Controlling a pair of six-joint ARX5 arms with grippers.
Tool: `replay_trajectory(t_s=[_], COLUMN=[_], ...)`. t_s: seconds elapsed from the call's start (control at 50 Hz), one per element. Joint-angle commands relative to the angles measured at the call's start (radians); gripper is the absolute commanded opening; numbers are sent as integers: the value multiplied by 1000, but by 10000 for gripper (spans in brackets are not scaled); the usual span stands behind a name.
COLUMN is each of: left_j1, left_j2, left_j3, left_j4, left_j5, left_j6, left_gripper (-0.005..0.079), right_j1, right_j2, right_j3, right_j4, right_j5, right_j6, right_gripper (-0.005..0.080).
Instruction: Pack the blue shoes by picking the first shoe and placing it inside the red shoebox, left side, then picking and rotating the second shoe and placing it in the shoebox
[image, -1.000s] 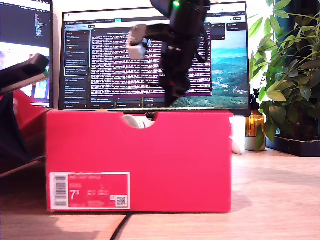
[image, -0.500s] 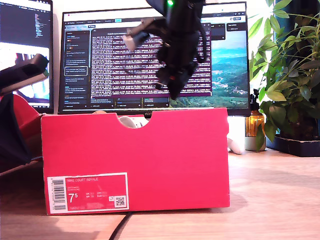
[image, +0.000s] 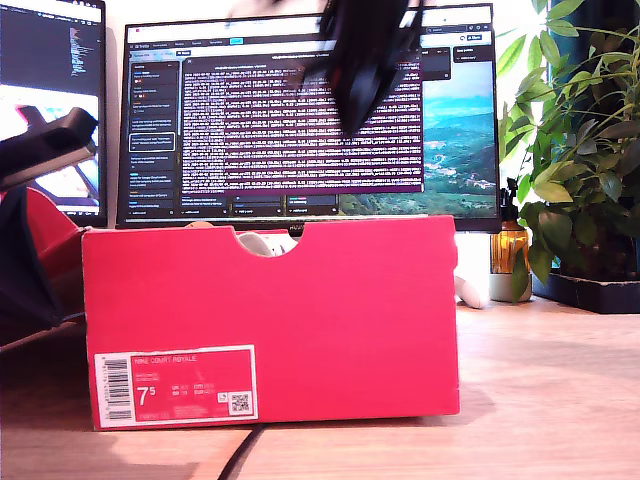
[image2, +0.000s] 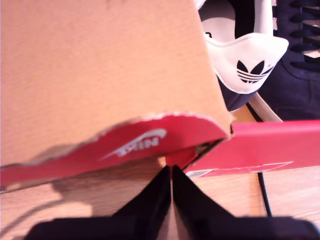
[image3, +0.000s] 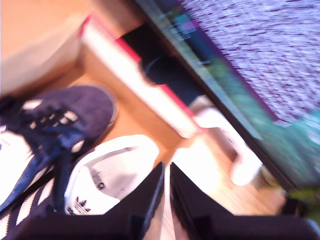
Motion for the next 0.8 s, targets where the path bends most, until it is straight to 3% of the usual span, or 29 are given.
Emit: replay_trajectory(t_s=[0.0, 0.14, 0.36, 0.5, 0.78], left_j1=[-3, -7, -50, -77, -77], left_j2=[8, -13, -110, -188, -247], left_j3=[11, 11, 11, 11, 11], left_j4=[7, 1, -34, -72, -65], left_j5=[16, 45, 58, 56, -109], left_j6=[-3, 12, 78, 85, 286], left_gripper=[-19, -19, -19, -19, -19], right_j1=[-6, -21, -83, -121, -177], right_j2=[-8, -17, -17, -18, -47], right_j3=[9, 9, 9, 6, -126], right_j4=[-17, -94, -202, -252, -259], right_j5=[-1, -9, -126, -135, -153], right_j6=[61, 137, 203, 203, 223], right_gripper=[-13, -13, -13, -13, -13])
